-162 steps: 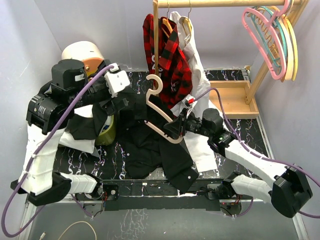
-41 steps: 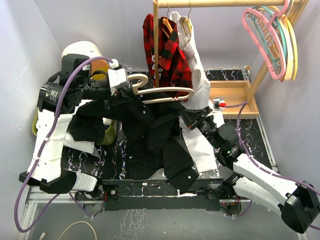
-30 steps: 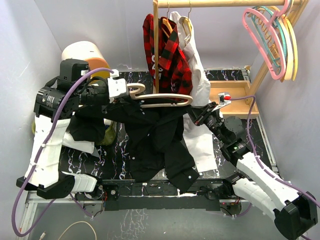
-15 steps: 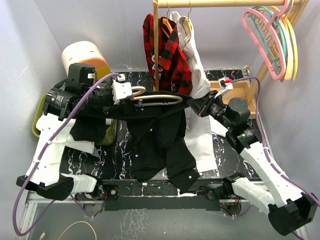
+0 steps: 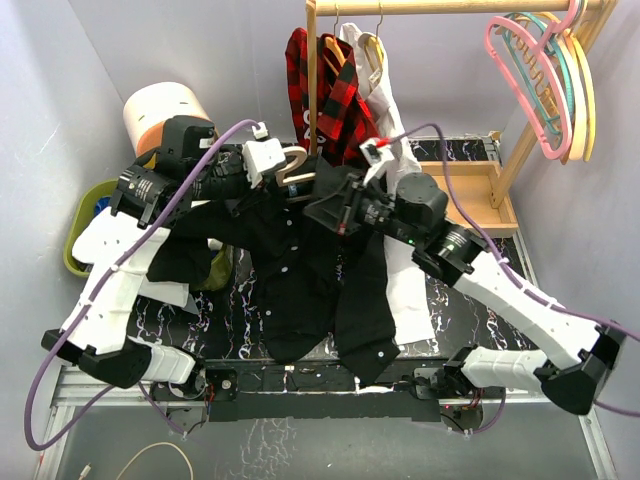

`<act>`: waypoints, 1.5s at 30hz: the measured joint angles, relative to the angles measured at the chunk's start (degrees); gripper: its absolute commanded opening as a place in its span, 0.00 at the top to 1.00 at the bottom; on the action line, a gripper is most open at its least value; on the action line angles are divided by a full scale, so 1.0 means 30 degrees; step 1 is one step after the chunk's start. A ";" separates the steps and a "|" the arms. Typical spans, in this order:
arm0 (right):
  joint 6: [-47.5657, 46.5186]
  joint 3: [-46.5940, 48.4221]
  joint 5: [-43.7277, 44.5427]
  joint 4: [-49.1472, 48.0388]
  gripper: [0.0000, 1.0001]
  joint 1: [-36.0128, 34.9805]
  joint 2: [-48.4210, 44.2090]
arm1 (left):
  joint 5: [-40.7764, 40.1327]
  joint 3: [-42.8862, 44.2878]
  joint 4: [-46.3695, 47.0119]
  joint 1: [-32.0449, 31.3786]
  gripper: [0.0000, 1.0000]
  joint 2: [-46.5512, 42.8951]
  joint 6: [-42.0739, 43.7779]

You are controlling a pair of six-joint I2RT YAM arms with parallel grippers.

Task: Place the shirt on the hanger

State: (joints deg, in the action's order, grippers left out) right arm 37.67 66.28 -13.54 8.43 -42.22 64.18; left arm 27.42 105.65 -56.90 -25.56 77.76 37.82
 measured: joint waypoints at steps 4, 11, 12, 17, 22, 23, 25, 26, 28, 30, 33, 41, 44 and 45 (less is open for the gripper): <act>-0.0204 0.3155 0.0379 -0.0423 0.92 -0.2353 0.2251 | -0.0539 0.0758 0.0466 -0.0219 1.00 0.0423 -0.1035; -0.1064 0.4284 0.1894 -0.1814 0.92 -0.4175 0.3614 | -0.1020 0.2827 0.1253 -0.0204 1.00 0.0124 -0.1960; -0.1180 0.3810 0.2193 -0.1974 0.92 -0.4189 0.3315 | -0.1020 0.3104 0.1260 -0.0197 1.00 0.0044 -0.1938; -0.2747 0.0124 0.4473 -0.2018 0.19 -0.4211 -0.0197 | -0.0233 0.4138 0.0474 -0.0146 1.00 -0.0481 -0.1035; -0.5654 -0.1676 0.4641 -0.1355 0.02 -0.4269 -0.4036 | 0.2069 0.4153 -0.1574 -0.0029 1.00 -0.1698 0.0831; -0.6419 -0.1770 0.4473 -0.1107 0.02 -0.4269 -0.4758 | 0.2419 0.4131 -0.1923 -0.0015 1.00 -0.1865 0.1115; -0.8007 -0.1749 0.3774 -0.0415 0.02 -0.4269 -0.5931 | 0.3410 0.4124 -0.2856 -0.0015 1.00 -0.2178 0.1967; -0.8867 -0.1647 0.3308 0.0197 0.02 -0.4269 -0.6309 | 0.3934 0.4124 -0.3381 -0.0015 1.00 -0.2280 0.2470; -1.0557 -0.1071 0.2725 0.1807 0.02 -0.4269 -0.6856 | 0.4816 0.4124 -0.4386 -0.0015 1.00 -0.2361 0.3373; -1.2218 -0.0044 0.2565 0.3504 0.02 -0.4291 -0.6921 | 0.5450 0.4065 -0.5173 -0.0015 1.00 -0.2331 0.4087; -1.4163 0.1304 0.2623 0.5676 0.02 -0.4306 -0.6645 | 0.5756 0.3789 -0.5792 0.0000 1.00 -0.2266 0.4801; -1.7558 0.2149 0.2914 0.8794 0.00 -0.4299 -0.5646 | 0.6324 0.3483 -0.7264 0.0000 1.00 -0.2091 0.6382; -1.8287 0.2069 0.2892 0.8859 0.01 -0.4299 -0.5319 | 0.6528 0.3483 -0.7541 0.0000 1.00 -0.2091 0.6747; -1.8578 0.2062 0.2849 0.8837 0.01 -0.4299 -0.5275 | 0.6630 0.3483 -0.7664 0.0000 1.00 -0.2084 0.6885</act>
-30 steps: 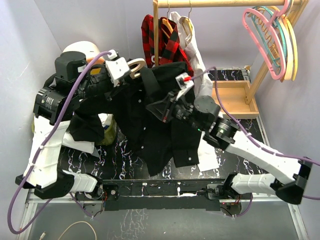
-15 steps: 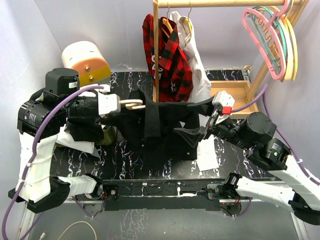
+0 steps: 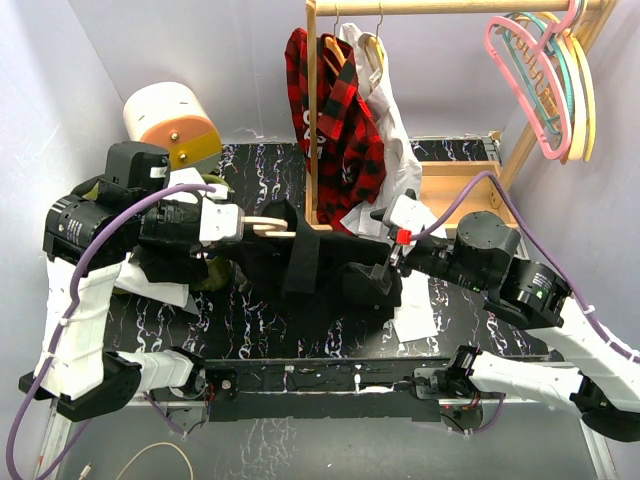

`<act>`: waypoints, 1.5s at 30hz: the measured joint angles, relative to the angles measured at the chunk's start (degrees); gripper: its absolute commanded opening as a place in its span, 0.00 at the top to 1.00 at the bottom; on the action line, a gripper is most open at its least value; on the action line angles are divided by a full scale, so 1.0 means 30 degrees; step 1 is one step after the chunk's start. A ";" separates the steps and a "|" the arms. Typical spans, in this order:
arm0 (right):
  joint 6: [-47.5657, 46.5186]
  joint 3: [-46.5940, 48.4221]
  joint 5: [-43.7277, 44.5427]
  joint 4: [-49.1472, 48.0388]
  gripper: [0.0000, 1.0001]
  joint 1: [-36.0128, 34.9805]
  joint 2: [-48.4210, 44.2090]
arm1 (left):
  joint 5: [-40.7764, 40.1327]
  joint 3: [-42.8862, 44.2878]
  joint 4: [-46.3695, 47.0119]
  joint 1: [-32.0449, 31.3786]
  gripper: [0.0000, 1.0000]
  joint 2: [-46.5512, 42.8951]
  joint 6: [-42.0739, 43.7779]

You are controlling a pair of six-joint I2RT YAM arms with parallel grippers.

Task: Place the shirt on the hanger

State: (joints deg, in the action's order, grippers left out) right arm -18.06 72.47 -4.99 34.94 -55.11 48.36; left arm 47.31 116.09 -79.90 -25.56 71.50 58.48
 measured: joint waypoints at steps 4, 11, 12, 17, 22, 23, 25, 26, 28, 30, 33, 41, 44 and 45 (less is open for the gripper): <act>-0.0605 0.0000 -0.0568 -0.0138 0.11 0.0000 0.0284 | 0.0539 -0.0131 -0.0415 0.0000 1.00 0.0036 0.0597; -0.0809 -0.0124 -0.2463 -0.0911 0.46 0.0000 0.1355 | 0.1377 -0.0364 -0.0670 0.0000 1.00 0.0444 0.1246; -0.0787 -0.0146 -0.2820 -0.1013 0.53 0.0000 0.1537 | 0.1472 -0.0364 -0.0678 0.0000 1.00 0.0546 0.1304; -0.0379 -0.0401 -0.4095 -0.1734 0.92 0.0000 0.2448 | 0.1392 -0.0364 -0.0962 0.0051 1.00 0.0962 0.1428; 0.0714 -0.1851 -0.4051 -0.3293 0.92 0.0000 0.1945 | 0.1027 -0.0386 -0.0954 0.0189 0.73 0.1042 0.1268; 0.1086 -0.2244 -0.3789 -0.3599 0.92 -0.0036 0.1661 | 0.0925 -0.0510 -0.0685 0.0168 0.63 0.1035 0.0976; 0.2266 -0.3279 -0.2834 -0.3803 0.92 -0.0131 0.0743 | 0.0692 -0.1107 0.0532 0.0066 0.46 0.0874 0.0160; 0.3038 -0.3599 -0.2208 -0.3461 0.92 -0.0124 0.0248 | 0.0335 -0.1523 0.1173 0.0073 0.37 0.0758 -0.0284; 0.4707 -0.3701 -0.1100 -0.2506 0.92 -0.0109 -0.0568 | -0.0590 -0.2557 0.2433 0.0073 0.20 0.0481 -0.1115; 0.6397 -0.3694 -0.0481 -0.1537 0.92 -0.0131 -0.1304 | -0.1676 -0.3577 0.3570 0.0073 0.10 0.0291 -0.1916; 0.8655 -0.3679 0.0211 -0.0109 0.92 -0.0131 -0.2251 | -0.3279 -0.4532 0.5020 0.0058 0.03 0.0313 -0.3096; 1.2655 -0.3359 0.2142 0.3045 0.92 -0.0124 -0.4452 | -0.5472 -0.3541 0.7847 0.0066 0.03 0.1042 -0.7373; 1.4018 -0.3198 0.3206 0.3832 0.92 -0.0102 -0.4860 | -0.6105 -0.2368 0.8779 0.0073 0.03 0.1195 -0.8786; 1.4440 -0.3067 0.3483 0.4160 0.92 -0.0095 -0.4830 | -0.6645 -0.1989 0.9267 0.0073 0.03 0.1209 -0.9289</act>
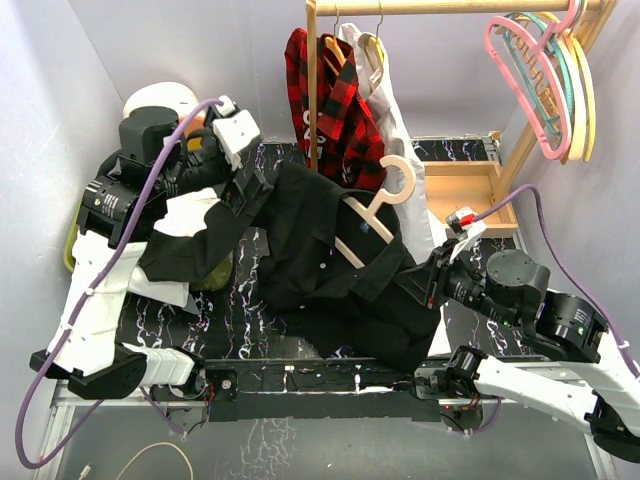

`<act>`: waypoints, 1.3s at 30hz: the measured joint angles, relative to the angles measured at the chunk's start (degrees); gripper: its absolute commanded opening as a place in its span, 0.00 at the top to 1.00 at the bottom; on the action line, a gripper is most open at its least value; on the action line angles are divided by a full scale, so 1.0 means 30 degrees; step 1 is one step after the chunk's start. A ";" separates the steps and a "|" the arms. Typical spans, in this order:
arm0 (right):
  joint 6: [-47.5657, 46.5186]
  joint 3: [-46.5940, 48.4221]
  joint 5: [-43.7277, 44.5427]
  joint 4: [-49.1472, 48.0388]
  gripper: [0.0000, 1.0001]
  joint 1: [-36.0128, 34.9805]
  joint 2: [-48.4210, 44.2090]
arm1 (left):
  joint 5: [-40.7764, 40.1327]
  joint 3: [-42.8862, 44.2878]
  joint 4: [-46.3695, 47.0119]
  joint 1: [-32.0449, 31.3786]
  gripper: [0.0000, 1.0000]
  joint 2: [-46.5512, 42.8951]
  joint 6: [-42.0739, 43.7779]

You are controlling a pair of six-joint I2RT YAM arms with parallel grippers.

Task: Place the shirt on the hanger

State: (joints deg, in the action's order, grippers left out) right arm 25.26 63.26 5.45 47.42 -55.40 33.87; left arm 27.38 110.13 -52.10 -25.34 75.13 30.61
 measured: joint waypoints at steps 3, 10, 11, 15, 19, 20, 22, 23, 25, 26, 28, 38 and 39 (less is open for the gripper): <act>0.1603 0.0313 0.0510 0.1268 0.92 0.0029 0.0204 | -0.2055 0.1173 0.1341 -0.0007 0.03 0.0270 -0.1056; 0.5166 0.0146 0.0874 0.4903 0.92 0.0277 -0.0984 | -0.6630 0.2164 0.3643 0.0000 0.03 0.1406 -0.2055; 0.5690 0.0452 0.1253 0.5865 0.92 0.0474 -0.1151 | -0.7060 0.2178 0.3730 0.0000 0.03 0.1668 -0.2157; 0.6659 0.3650 0.3133 0.9413 0.92 0.1960 -0.0634 | -0.8094 0.2433 0.3650 0.0000 0.03 0.2943 -0.2725; 0.5049 0.7227 0.3789 1.0856 0.92 0.4809 0.0860 | -0.8451 0.2441 0.3351 0.0000 0.03 0.3796 -0.3155; 0.4393 0.7985 0.3687 1.1067 0.92 0.5581 0.1406 | -0.8488 0.2441 0.3300 0.0000 0.03 0.3898 -0.3228; 0.3009 0.9224 0.3133 1.1336 0.92 0.6921 0.2637 | -0.8524 0.2441 0.3198 0.0000 0.03 0.3934 -0.3322; 0.2346 0.9806 0.2688 1.1373 0.92 0.7482 0.3315 | -0.8539 0.2448 0.3206 0.0000 0.03 0.3912 -0.3366; 0.1508 1.0455 0.1931 1.1351 0.92 0.7970 0.4124 | -0.8582 0.2477 0.3213 0.0000 0.03 0.3876 -0.3417; 0.1115 1.0768 0.1319 1.1387 0.92 0.8087 0.4342 | -0.8590 0.2477 0.3206 0.0000 0.03 0.3854 -0.3432; 0.0634 1.1162 0.0109 1.1431 0.92 0.8153 0.4517 | -0.8590 0.2477 0.3206 0.0000 0.03 0.3854 -0.3475; -0.0095 1.7872 -0.2506 1.2371 0.92 0.8189 0.2703 | -0.8349 0.4626 0.2047 0.0000 0.03 0.4692 -0.3439; -0.0182 1.8469 -0.2477 1.2182 0.92 0.8189 0.2346 | -0.8320 0.4670 0.2076 0.0000 0.03 0.4707 -0.3483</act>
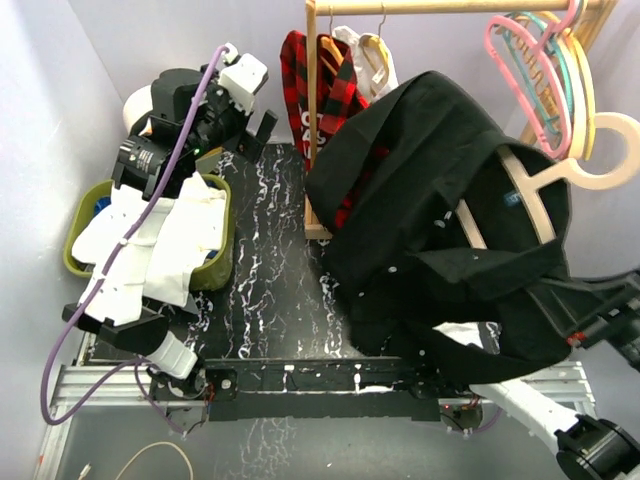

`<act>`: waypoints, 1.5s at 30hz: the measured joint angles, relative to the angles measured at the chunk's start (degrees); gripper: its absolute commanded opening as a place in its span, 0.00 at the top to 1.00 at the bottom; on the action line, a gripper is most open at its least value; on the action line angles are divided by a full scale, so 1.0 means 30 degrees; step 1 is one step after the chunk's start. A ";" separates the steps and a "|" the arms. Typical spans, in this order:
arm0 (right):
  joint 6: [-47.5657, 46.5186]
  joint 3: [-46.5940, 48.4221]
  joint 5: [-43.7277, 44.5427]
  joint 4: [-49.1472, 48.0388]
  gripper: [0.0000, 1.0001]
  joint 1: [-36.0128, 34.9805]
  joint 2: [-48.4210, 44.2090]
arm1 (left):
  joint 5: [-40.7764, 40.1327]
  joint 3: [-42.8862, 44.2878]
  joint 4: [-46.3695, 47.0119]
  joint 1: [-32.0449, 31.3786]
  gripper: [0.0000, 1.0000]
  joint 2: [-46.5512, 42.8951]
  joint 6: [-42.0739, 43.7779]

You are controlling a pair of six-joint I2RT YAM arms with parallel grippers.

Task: Place the shirt on the hanger

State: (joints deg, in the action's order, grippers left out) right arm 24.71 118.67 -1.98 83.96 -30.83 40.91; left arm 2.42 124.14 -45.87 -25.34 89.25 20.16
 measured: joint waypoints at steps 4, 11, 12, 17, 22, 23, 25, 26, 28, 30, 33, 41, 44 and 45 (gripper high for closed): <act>-0.0503 0.1129 0.0940 -0.0146 0.92 0.0175 0.0015 | 0.0138 -0.0109 -0.0022 0.0000 0.03 0.0000 -0.0233; -0.2361 0.3133 0.5464 0.0073 0.92 0.0146 0.1086 | 0.0146 -0.0517 -0.0015 0.0000 0.03 -0.0066 -0.0452; -0.2572 0.3373 0.5894 0.0029 0.92 0.0131 0.1195 | 0.0146 -0.0525 -0.0022 0.0000 0.03 -0.0066 -0.0452; -0.3235 0.3708 0.7803 -0.0444 0.92 0.0095 0.1362 | 0.0153 -0.0525 -0.0029 0.0000 0.03 -0.0073 -0.0554; -0.3177 0.2149 0.8845 -0.0670 0.92 0.0321 0.1231 | 0.0423 -0.0714 -0.0044 0.0000 0.03 -0.0102 -0.0670; -0.3082 0.1741 0.9129 -0.0641 0.92 0.0342 0.1231 | 0.0495 -0.0794 -0.0102 0.0000 0.03 -0.0102 -0.0670; -0.2718 0.0911 0.9777 -0.0546 0.92 0.0423 0.1231 | 0.0561 -0.0947 -0.0204 0.0000 0.03 -0.0102 -0.0670; -0.2579 0.0583 1.0076 -0.0503 0.92 0.0430 0.1231 | 0.0576 -0.1071 -0.0255 0.0000 0.03 -0.0109 -0.0670; -0.2178 -0.0233 1.0921 -0.0466 0.92 0.0444 0.1231 | 0.0619 -0.1355 -0.0284 0.0000 0.03 -0.0146 -0.0670; -0.1945 -0.0874 1.1570 -0.0481 0.92 0.0444 0.1231 | 0.0641 -0.1676 -0.0306 0.0000 0.03 -0.0204 -0.0670; -0.1756 -0.2098 1.2036 -0.0554 0.92 0.0459 0.1253 | 0.0699 -0.2178 -0.0306 0.0000 0.03 -0.0270 -0.0692; -0.2164 -0.6863 0.9129 -0.2550 0.92 0.0554 0.2659 | 0.0911 -0.2790 -0.0291 0.0000 0.03 -0.0313 -0.0852; -0.2652 -0.7912 0.6951 -0.3861 0.92 0.0554 0.3453 | 0.0911 -0.3075 -0.0364 0.0000 0.03 -0.0481 -0.0867; -0.2812 -0.8218 0.6120 -0.4408 0.92 0.0554 0.3687 | 0.0911 -0.3184 -0.0357 0.0000 0.03 -0.0576 -0.0860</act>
State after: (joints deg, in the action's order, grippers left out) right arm 16.27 94.02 16.38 70.74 -29.17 51.96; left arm 5.15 114.59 -46.94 -25.34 87.53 17.58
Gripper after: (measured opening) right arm 0.124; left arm 0.970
